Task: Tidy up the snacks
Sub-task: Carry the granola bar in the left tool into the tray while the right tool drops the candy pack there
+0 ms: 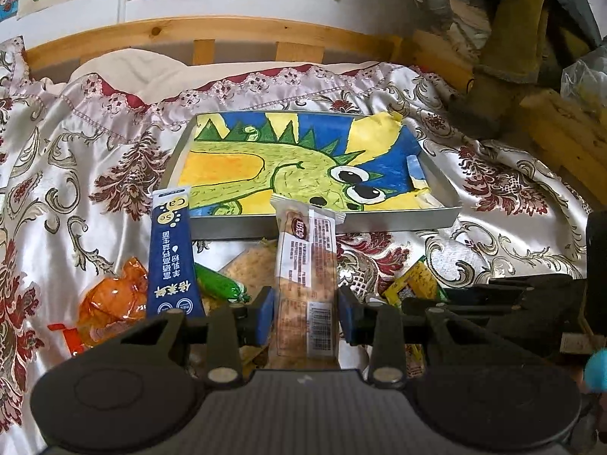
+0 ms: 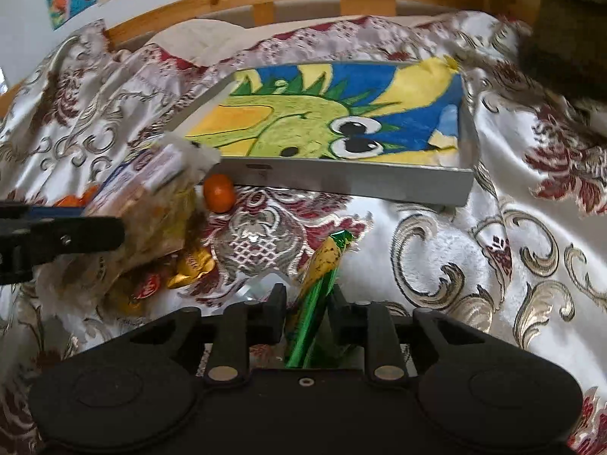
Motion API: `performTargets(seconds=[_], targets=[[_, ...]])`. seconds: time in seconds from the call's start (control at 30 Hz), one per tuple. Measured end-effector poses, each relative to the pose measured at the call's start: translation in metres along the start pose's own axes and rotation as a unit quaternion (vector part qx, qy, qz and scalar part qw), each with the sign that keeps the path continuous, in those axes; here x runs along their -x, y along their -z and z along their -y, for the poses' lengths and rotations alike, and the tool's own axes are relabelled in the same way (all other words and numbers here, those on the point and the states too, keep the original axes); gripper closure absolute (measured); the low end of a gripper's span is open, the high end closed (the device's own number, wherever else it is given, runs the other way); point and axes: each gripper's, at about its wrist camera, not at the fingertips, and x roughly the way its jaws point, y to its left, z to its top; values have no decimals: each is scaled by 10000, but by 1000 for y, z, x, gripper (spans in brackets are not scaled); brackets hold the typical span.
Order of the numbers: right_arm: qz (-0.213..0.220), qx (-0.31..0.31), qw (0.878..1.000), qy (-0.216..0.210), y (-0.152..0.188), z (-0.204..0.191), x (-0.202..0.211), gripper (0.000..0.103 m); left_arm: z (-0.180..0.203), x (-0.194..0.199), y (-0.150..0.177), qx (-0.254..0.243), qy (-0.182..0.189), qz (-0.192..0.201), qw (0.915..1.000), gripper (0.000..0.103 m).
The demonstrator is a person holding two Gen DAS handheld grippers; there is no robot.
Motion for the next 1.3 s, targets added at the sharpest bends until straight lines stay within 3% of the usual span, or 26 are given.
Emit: performTargets(seconds=[0.13, 0.3, 0.43, 0.6, 0.87, 1.2, 1.3], targets=[[262, 243, 9993, 103, -1, -6, 10, 90, 2, 1, -1, -55, -19, 84, 9999, 64], [797, 371, 9958, 274, -8, -6, 23, 91, 0, -6, -19, 123, -56, 234, 9996, 64], [1490, 320, 9879, 283, -21, 1, 33, 90, -4, -16, -43, 386, -119, 405, 9984, 64], [2213, -55, 9750, 203, -59, 22, 23, 90, -4, -44, -81, 507, -246, 606, 9966, 64], [2093, -611, 9759, 17, -97, 53, -25, 90, -1, -116, -122, 861, -308, 566, 9942, 64], [1530, -1097, 9821, 108, -95, 83, -63, 90, 10, -174, -115, 925, -480, 148, 9944, 64], [1448, -1165, 9823, 228, -92, 86, -67, 83, 13, -179, -113, 920, -551, 64, 9942, 64]])
